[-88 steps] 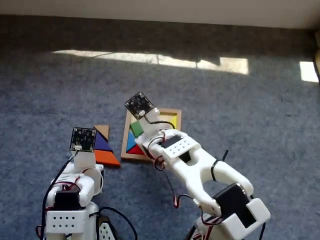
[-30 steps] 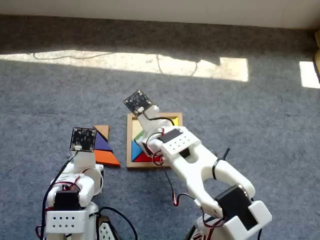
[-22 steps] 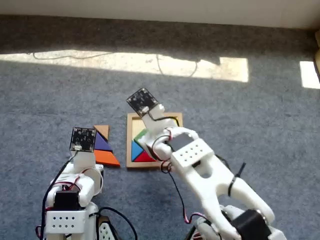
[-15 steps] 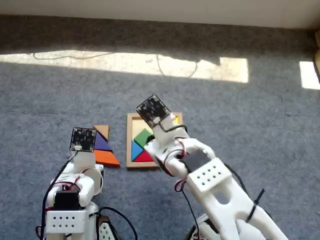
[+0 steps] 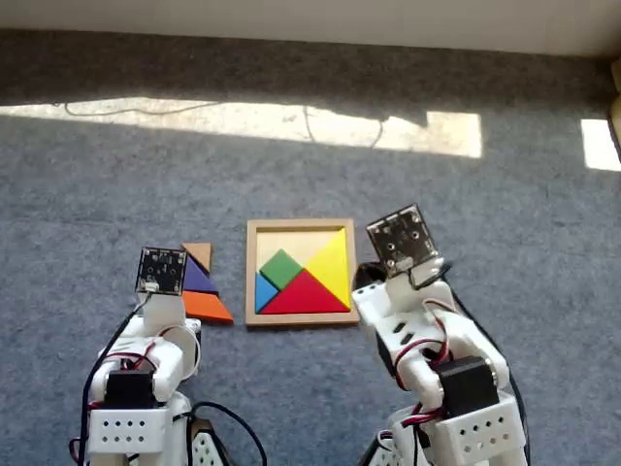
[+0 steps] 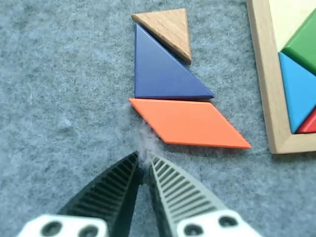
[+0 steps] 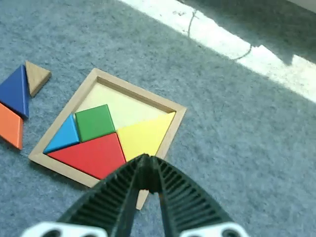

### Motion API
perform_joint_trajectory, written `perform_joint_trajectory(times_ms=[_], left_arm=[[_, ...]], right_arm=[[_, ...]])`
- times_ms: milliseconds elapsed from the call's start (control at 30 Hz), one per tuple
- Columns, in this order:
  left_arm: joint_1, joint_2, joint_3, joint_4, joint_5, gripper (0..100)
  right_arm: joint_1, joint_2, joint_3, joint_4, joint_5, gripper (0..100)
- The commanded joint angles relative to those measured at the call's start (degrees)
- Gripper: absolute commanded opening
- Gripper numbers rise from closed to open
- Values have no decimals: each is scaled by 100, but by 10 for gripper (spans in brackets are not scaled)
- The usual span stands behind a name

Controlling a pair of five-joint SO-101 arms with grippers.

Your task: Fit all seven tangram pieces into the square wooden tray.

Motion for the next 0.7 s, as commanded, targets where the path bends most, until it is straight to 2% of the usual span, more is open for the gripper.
perform_joint_trajectory(times_ms=[0, 100, 233, 367, 667], left_arm=[[75, -48, 145, -79, -35, 8], [75, -48, 145, -79, -35, 8], [75, -48, 145, -79, -35, 8], [75, -48, 145, -79, -35, 8], [84, -48, 145, -62, -35, 8]], right_arm=[[637, -426, 470, -180, -44, 6], [1156, -910, 1130, -462, -167, 6], [1648, -1824, 1938, -743, -800, 6], [1701, -2844, 2844, -787, -1292, 6], [1727, -2598, 3556, -760, -1987, 6]])
